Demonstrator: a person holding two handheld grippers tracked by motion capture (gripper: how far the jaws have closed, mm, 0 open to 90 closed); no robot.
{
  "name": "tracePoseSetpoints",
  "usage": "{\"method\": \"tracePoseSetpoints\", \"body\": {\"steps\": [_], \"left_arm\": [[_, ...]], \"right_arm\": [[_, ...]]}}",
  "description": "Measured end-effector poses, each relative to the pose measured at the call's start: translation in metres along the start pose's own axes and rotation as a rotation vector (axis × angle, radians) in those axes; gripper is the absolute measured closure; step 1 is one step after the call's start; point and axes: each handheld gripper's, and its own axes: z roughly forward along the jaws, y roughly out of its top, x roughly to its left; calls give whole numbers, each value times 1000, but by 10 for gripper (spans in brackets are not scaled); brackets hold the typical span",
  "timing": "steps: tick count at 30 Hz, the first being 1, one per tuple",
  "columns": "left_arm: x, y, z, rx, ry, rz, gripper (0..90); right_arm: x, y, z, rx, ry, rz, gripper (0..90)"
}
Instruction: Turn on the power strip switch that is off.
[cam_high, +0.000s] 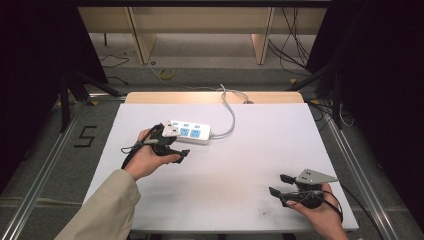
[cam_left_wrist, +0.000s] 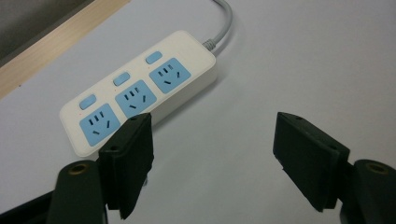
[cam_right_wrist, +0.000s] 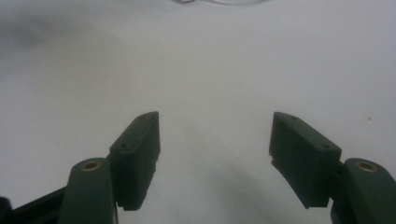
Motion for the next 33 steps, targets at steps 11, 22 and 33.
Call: {"method": "tracePoseSetpoints", "body": {"steps": [11, 22, 33], "left_arm": [[-16, -13, -2, -6, -19, 9, 262], [-26, -32, -6, -32, -27, 14, 252], [-37, -61, -5, -31, -33, -12, 243]], "right_arm": [[0, 0, 0, 0, -1, -1, 345], [0, 0, 0, -1, 0, -1, 345], [0, 0, 0, 5, 1, -1, 344]]}}
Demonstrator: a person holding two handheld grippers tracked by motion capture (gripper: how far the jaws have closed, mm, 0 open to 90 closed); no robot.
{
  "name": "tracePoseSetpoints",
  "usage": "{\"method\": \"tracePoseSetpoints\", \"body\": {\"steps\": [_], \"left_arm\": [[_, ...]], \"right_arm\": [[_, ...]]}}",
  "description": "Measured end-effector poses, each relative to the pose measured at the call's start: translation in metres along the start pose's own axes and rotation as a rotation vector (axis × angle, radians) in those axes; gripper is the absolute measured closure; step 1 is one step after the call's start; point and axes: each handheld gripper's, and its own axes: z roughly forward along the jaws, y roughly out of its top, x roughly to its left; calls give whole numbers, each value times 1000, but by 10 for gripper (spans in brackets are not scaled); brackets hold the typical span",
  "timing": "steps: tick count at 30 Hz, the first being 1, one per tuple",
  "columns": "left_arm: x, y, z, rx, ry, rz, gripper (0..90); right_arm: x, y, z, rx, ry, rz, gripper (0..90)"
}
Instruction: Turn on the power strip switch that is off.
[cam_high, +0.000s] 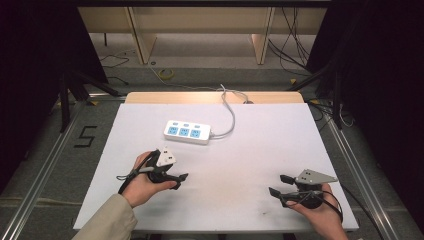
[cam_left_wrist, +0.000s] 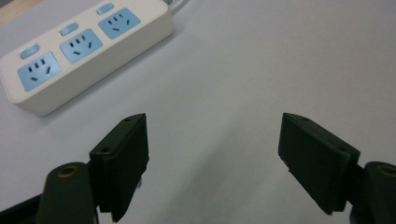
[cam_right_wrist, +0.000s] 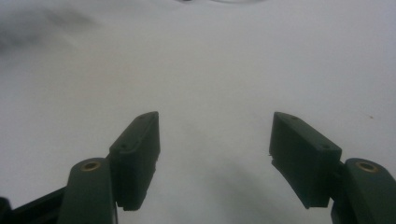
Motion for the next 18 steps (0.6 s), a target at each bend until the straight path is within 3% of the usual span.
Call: {"method": "tracePoseSetpoints", "body": {"steps": [4, 7, 12, 18], "left_arm": [[-1, -11, -3, -21, 7, -25, 243], [-2, -16, -4, -30, 18, -22, 241], [-3, -19, -3, -37, 26, -27, 238], [-9, -19, 3, -27, 5, -18, 231]], "right_arm": [[0, 0, 0, -1, 1, -3, 344], [1, 0, 0, 5, 2, -4, 343], [1, 0, 0, 2, 2, -7, 343], [1, 0, 0, 1, 1, -2, 342]]}}
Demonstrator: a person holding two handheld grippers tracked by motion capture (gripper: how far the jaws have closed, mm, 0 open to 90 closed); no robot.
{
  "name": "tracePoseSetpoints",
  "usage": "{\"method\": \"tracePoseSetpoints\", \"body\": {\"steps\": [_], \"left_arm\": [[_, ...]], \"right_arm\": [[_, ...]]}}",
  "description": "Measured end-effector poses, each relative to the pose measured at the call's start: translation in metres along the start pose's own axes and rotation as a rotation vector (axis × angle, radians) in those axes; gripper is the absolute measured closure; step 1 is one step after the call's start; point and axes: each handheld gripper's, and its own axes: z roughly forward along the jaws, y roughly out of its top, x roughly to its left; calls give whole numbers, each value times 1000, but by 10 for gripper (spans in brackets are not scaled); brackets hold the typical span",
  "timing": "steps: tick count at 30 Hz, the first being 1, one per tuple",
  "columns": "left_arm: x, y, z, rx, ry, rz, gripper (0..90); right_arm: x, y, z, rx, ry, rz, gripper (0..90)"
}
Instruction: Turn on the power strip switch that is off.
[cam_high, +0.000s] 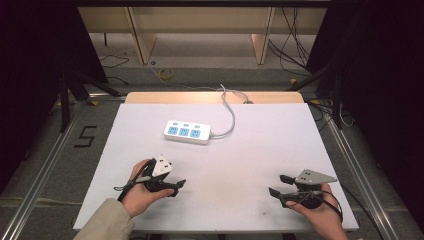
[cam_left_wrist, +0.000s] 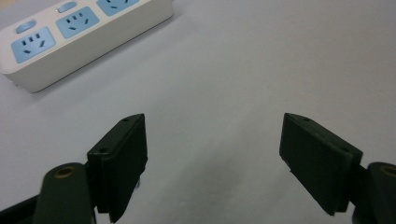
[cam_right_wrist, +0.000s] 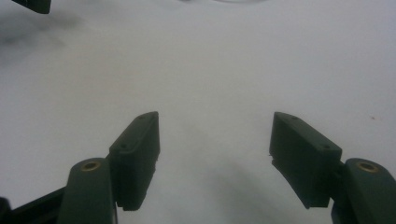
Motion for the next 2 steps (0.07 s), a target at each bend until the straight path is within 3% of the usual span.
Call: {"method": "tracePoseSetpoints", "body": {"steps": [2], "left_arm": [[-6, 3, 3, 4, -26, 10, 222]], "right_arm": [[0, 0, 0, -3, 1, -1, 342]]}}
